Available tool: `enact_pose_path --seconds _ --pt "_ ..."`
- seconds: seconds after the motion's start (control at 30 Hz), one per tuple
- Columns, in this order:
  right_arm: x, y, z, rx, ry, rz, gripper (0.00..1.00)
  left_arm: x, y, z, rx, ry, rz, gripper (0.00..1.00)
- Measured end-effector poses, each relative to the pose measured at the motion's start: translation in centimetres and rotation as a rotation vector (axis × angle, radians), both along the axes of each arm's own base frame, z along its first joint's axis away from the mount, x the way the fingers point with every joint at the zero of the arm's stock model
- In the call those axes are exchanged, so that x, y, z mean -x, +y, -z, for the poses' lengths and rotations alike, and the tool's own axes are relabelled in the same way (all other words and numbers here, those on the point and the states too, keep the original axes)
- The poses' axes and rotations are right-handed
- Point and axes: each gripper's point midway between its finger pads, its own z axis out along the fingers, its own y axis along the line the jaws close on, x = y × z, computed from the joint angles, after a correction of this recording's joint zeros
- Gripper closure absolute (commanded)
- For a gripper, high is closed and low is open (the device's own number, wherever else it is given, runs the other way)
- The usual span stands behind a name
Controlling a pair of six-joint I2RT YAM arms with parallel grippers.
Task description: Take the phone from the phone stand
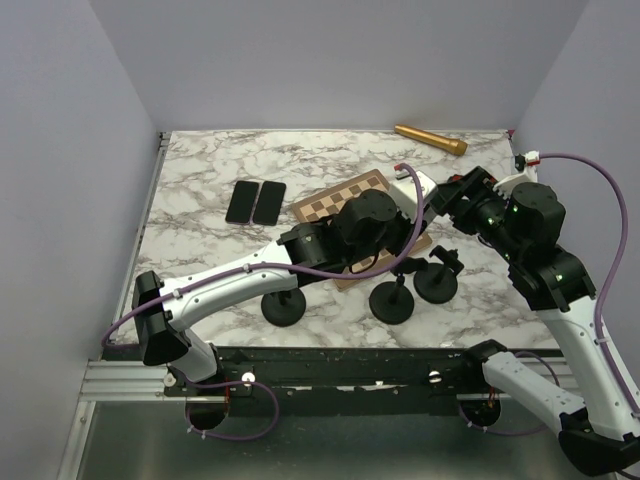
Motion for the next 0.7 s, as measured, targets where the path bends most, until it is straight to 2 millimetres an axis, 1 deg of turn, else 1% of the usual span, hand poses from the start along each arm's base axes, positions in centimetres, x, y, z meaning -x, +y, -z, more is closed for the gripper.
enact_pose_path --seconds 0.03,0.1,0.13,0.2,0.27,0.33,0.43,0.6,0.7 --pt "0.0 0.0 0.0 0.0 0.0 0.0 0.98 0.0 0.0 0.0 -0.004 -0.005 -0.002 1.0" --pt "0.0 0.0 0.1 0.001 0.0 0.0 0.77 0.0 0.1 0.1 -0.007 -0.007 -0.003 1.0" --pt "0.0 0.0 0.1 0.001 0.0 -0.002 0.61 0.0 0.1 0.1 -0.008 -0.008 -0.004 1.0" --pt "0.0 0.1 0.1 0.006 -0.002 -0.005 0.36 -0.1 0.1 0.1 -0.01 -0.011 -0.003 1.0" --pt "0.0 0.1 0.1 0.016 -0.008 -0.01 0.17 -0.1 0.2 0.0 -0.013 -0.016 -0.003 1.0" --pt "0.1 0.2 0.1 0.024 -0.012 -0.021 0.01 -0.1 0.5 0.1 -0.016 -0.021 -0.004 1.0" --pt "0.2 0.2 -0.2 0.041 -0.032 -0.037 0.0 -0.1 1.5 0.6 -0.032 -0.018 -0.012 1.0" --pt "0.8 -0.1 -1.2 0.056 -0.085 -0.045 0.0 -0.8 4.4 1.5 -0.063 -0.004 -0.05 1.0" --pt "1.0 -0.3 -1.8 0.066 -0.112 -0.046 0.0 -1.3 6.2 1.4 -0.067 -0.002 -0.078 1.0"
